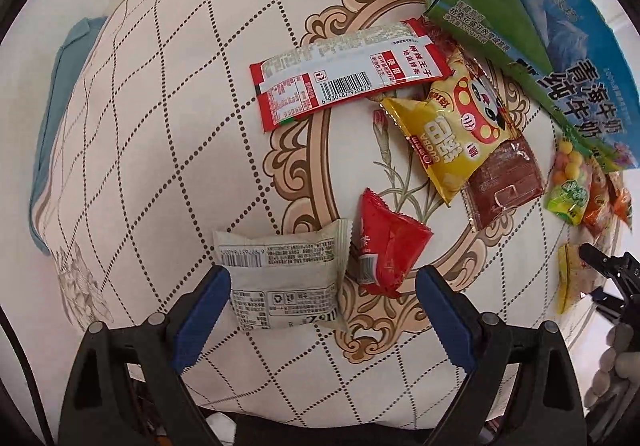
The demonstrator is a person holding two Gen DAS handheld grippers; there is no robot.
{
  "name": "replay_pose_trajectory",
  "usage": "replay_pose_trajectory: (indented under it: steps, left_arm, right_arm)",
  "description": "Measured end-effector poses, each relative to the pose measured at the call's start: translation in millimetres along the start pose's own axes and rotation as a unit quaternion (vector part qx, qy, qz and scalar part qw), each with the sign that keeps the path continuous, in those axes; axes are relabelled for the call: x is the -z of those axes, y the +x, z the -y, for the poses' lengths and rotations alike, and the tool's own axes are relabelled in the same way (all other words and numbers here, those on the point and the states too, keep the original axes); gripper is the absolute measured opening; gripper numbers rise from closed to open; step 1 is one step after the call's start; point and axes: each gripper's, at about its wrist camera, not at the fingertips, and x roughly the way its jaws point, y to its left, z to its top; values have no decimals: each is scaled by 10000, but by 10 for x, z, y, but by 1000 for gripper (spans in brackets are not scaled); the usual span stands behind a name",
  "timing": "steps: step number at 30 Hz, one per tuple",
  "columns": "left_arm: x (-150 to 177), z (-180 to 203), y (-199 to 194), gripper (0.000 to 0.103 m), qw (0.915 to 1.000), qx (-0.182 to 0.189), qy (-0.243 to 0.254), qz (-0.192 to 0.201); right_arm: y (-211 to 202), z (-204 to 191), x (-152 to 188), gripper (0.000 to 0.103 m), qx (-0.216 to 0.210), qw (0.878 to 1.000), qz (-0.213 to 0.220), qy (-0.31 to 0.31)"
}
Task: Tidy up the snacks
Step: 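Grasp the white wrapped bun with left tool while right tool grasps clear bread bag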
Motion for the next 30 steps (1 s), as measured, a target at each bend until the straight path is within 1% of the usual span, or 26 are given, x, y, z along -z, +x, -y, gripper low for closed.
replay_pose_trajectory:
  steps: [1, 2, 3, 6, 7, 8, 9, 11, 12, 13, 14, 16, 18, 19, 20, 21, 22, 23, 24, 25, 26, 28, 29, 30]
  left_arm:
    - [-11, 13, 26, 95, 9999, -107, 103, -18]
    - [-5, 4, 58, 95, 9997, -181, 157, -61]
    - [0, -17, 98, 95, 9995, -228, 175, -121]
    - [-15, -58, 164, 95, 9991, -195, 314, -206]
    - [-10, -46, 158, 95, 9987, -172, 431, -190]
    - [22, -29, 152, 95, 9978, -110, 635, -177]
    - [62, 13, 137, 95, 9957, -141, 894, -184]
    - [171, 62, 109, 95, 9898, -269, 1393, -138]
    - [222, 108, 102, 95, 9859, -354, 1629, -137]
    - [278, 137, 108, 95, 9817, -439, 1846, -159]
    - [329, 164, 126, 95, 9770, -522, 2061, -176]
    - [427, 232, 224, 95, 9649, -814, 2486, -244]
    - [480, 293, 354, 95, 9517, -1172, 2824, -287]
    - [477, 315, 424, 95, 9462, -1290, 2954, -296]
    - [440, 334, 478, 95, 9442, -1360, 2989, -274]
    - [393, 333, 530, 95, 9454, -1388, 2935, -277]
    - [330, 324, 561, 93, 9499, -1315, 2825, -257]
    - [293, 312, 563, 90, 9566, -1159, 2666, -202]
    - [231, 281, 566, 78, 9647, -946, 2447, -214]
    - [165, 260, 555, 64, 9708, -766, 2258, -265]
    - [125, 232, 557, 61, 9760, -624, 2061, -315]
    - [63, 175, 546, 60, 9840, -459, 1687, -353]
    - [44, 136, 543, 60, 9872, -404, 1496, -371]
    - [42, 94, 537, 60, 9906, -328, 1263, -411]
  right_arm:
    - [5, -126, 35, 71, 159, 9986, -95, -497]
    - [28, -267, 102, 71, 345, 9934, -250, -1068]
    - [52, -385, 182, 70, 520, 9855, -386, -1571]
    - [128, -645, 434, 70, 1047, 9564, -644, -2650]
    - [139, -691, 488, 70, 1113, 9516, -672, -2785]
    - [157, -720, 527, 71, 1133, 9484, -746, -2867]
    - [182, -749, 565, 71, 1129, 9453, -870, -2934]
    - [197, -791, 608, 72, 1105, 9464, -966, -2876]
    - [194, -817, 635, 75, 1112, 9461, -975, -2883]
    - [194, -823, 663, 81, 1110, 9462, -970, -2882]
    - [181, -862, 696, 82, 1093, 9476, -942, -2850]
    - [154, -904, 749, 83, 1069, 9503, -868, -2793]
    - [146, -936, 794, 84, 1036, 9521, -805, -2763]
    - [159, -943, 815, 84, 1048, 9522, -804, -2753]
    - [181, -951, 831, 84, 1063, 9531, -797, -2720]
    - [247, -987, 825, 84, 1078, 9540, -790, -2683]
    - [270, -986, 827, 84, 1097, 9550, -765, -2646]
    - [306, -999, 800, 84, 1122, 9562, -731, -2603]
    - [326, -994, 781, 84, 1147, 9581, -693, -2533]
    - [347, -985, 773, 84, 1161, 9603, -637, -2455]
    - [371, -974, 769, 84, 1164, 9621, -557, -2403]
    - [370, -946, 751, 82, 1133, 9665, -418, -2265]
    - [364, -923, 741, 79, 1074, 9684, -397, -2215]
    - [347, -908, 737, 73, 1014, 9692, -380, -2210]
